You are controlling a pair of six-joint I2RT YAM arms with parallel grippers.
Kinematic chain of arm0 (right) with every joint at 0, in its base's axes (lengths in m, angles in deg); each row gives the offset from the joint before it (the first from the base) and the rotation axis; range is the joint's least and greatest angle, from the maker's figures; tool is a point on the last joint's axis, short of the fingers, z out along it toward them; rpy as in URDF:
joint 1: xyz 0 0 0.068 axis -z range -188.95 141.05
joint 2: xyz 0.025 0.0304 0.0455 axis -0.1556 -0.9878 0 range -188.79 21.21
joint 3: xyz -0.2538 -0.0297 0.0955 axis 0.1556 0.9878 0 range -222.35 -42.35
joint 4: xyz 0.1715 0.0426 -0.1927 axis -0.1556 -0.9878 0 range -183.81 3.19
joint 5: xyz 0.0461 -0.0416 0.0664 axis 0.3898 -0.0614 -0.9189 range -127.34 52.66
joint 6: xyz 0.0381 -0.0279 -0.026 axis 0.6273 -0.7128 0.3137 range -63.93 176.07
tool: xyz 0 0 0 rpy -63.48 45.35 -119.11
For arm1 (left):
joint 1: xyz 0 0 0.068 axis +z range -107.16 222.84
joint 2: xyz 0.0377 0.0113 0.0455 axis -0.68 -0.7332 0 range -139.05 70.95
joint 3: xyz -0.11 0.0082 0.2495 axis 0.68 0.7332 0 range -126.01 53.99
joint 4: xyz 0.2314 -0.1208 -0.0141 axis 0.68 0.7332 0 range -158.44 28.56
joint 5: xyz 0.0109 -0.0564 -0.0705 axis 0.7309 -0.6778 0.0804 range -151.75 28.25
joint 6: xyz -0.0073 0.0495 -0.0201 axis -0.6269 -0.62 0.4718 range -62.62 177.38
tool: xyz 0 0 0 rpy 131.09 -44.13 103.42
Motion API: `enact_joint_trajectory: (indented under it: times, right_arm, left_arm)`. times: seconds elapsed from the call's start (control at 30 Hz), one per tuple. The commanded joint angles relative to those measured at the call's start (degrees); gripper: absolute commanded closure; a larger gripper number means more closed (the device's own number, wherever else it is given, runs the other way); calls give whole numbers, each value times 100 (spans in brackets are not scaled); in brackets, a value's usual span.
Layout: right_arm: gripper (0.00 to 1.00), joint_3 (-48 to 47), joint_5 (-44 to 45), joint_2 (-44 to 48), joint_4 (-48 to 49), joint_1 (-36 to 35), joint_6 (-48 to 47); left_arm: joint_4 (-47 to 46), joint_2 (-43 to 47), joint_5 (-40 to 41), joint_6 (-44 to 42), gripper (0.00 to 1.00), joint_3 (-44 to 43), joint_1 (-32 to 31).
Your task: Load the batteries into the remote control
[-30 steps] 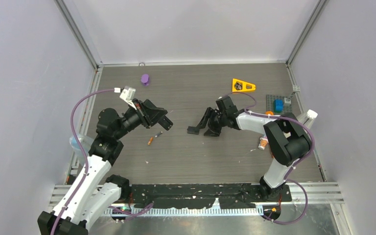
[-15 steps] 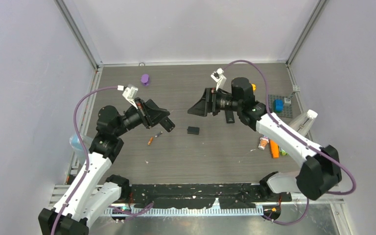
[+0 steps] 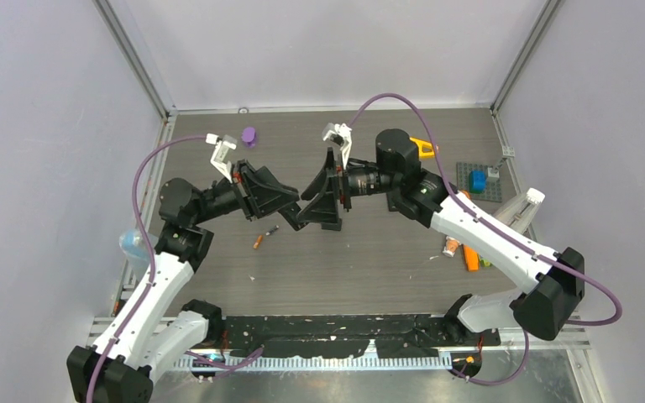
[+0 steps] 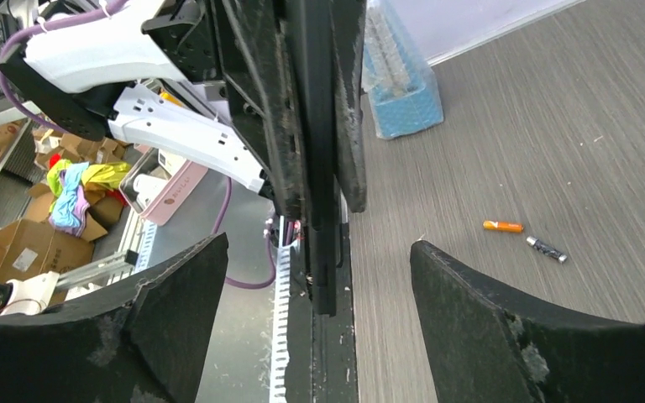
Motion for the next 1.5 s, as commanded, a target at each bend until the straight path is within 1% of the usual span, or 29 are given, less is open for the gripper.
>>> enact_joint_trajectory:
  times: [0.0,0.1,0.17,0.23,0.27,0.3,0.33,0.37,0.4,0.43,0.5,0.57,0.63,0.7,0.77,0.83,0.93,1.03,1.07,1.13,1.23,1.33,1.4,1.47]
  right_arm:
    - [18,-282,-60,-114,-114,-138,-226]
    - [22,-270,-132,-188,16,-194,-28]
    - [27,-250,-140,-223,122,-223,112]
    - [36,-213,-142,-241,405,-237,315]
    - [45,-177,-145,-237,593,-240,388]
    - [51,-142,-81,-226,658,-236,534]
    - [60,-133,-21,-207,746,-227,630]
    - [65,-120,12,-186,770,-225,668]
    - [74,-109,101,-177,816,-217,756]
    - [81,-67,117,-144,857,-204,819]
    - [87,27,137,-101,1066,-187,1020]
    - [90,136,153,-64,1321,-155,1248]
    - [91,279,148,-38,1615,-114,1512]
    - [92,446,85,-41,2151,-76,1843]
    - [92,536,-31,-72,2532,-51,2213]
    - [92,544,-121,-106,2689,-48,2463]
    - [92,511,-220,-139,2732,-48,2566]
    - [92,505,-315,-224,2791,-46,2664]
    - [92,502,-379,-242,2816,-47,2692]
    - [93,512,-482,-287,2900,-48,2779]
    - [92,500,-584,-359,2953,-48,2855]
    - [92,496,-697,-431,3039,-43,2941]
    - [92,498,-735,-467,3118,-47,2988]
    - [92,495,-760,-488,3143,-52,3046]
  left_arm:
    - [-856,22,-88,466,100,-228,27]
    - [-1301,-14,36,763,100,-123,27]
    - [-1609,-66,77,981,100,-66,27]
    - [-1873,-124,77,1206,100,-14,27]
    - [-1971,-145,80,1277,100,6,27]
    - [-2034,-170,87,1330,100,10,27]
    - [-2050,-168,96,1357,99,9,27]
    - [-2010,-158,121,1347,97,22,27]
    - [-1995,-140,139,1331,94,25,27]
    - [-1959,-115,170,1310,89,31,27]
    - [-1824,-34,249,1247,73,40,27]
    - [-1623,68,402,1186,58,62,42]
    - [-1480,220,635,1135,47,120,73]
    - [-1406,403,838,1073,43,205,147]
    - [-1205,574,1006,927,42,276,251]
    - [-1005,711,1138,845,43,319,391]
    - [-980,810,1258,886,50,367,486]
    - [-992,803,1331,913,62,341,509]
    - [-1002,793,1336,930,64,326,508]
    - [-1010,741,1323,953,63,299,509]
    - [-1049,662,1277,995,54,284,510]
    - [-1074,630,1319,1027,43,278,519]
    - [-1083,615,1362,1037,43,270,519]
    - [-1099,599,1371,1051,52,242,534]
